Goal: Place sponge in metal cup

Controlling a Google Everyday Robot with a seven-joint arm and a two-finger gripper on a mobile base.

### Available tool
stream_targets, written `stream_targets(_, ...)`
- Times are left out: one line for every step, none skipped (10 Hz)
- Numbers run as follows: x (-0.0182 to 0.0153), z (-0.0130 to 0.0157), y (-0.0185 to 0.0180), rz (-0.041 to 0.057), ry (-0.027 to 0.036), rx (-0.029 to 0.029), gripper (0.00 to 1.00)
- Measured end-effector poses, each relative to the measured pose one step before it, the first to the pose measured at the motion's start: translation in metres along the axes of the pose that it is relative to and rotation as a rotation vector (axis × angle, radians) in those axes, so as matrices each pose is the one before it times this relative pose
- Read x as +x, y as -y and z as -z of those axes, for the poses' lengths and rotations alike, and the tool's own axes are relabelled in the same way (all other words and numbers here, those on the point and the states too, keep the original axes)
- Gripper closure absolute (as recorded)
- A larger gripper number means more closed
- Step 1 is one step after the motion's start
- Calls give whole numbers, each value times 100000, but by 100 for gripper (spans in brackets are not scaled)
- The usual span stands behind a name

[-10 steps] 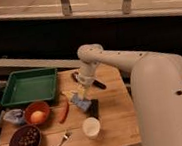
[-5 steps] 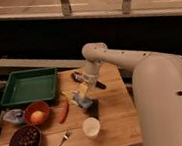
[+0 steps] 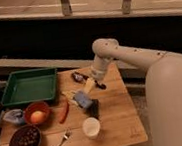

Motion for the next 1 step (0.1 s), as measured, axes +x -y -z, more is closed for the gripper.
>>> stream_targets(224,1105,941,-4483,3681,3223,24)
